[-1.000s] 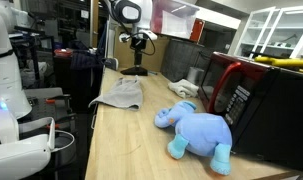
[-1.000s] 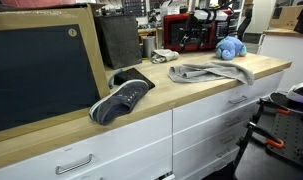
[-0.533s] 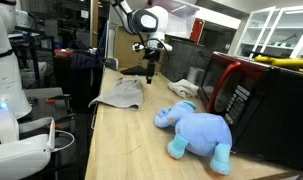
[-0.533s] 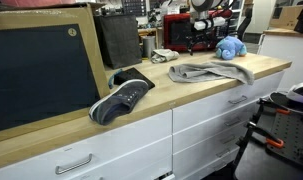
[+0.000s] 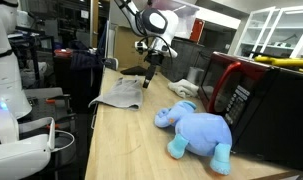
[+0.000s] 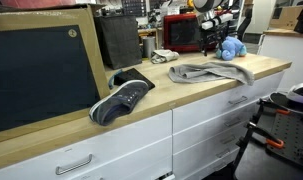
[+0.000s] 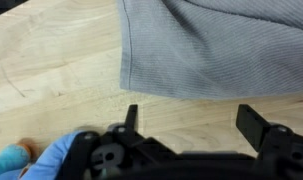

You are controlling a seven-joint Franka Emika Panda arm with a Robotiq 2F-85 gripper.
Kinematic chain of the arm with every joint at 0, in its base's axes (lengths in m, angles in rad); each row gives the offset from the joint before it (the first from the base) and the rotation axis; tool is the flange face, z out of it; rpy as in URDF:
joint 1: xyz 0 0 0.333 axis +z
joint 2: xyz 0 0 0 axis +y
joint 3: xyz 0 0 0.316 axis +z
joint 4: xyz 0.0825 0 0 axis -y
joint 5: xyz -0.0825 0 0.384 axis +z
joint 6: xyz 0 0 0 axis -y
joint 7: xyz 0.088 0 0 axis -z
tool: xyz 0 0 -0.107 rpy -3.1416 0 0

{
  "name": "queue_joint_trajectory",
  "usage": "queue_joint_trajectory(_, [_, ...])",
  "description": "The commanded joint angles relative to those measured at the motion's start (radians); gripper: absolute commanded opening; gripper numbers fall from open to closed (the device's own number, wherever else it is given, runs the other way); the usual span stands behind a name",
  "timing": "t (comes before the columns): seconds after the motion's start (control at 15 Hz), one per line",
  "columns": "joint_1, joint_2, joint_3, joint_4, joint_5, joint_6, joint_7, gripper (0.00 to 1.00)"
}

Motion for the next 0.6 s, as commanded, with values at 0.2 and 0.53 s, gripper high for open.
queue_joint_trajectory(0.2, [-0.012,0.007,-0.022,-0.077,-0.093,0.119,0.033,1.00])
queue_joint_trajectory(0.53, [-0.011,-0.012,-0.040,-0.142,-0.118,0.111,0.061,1.00])
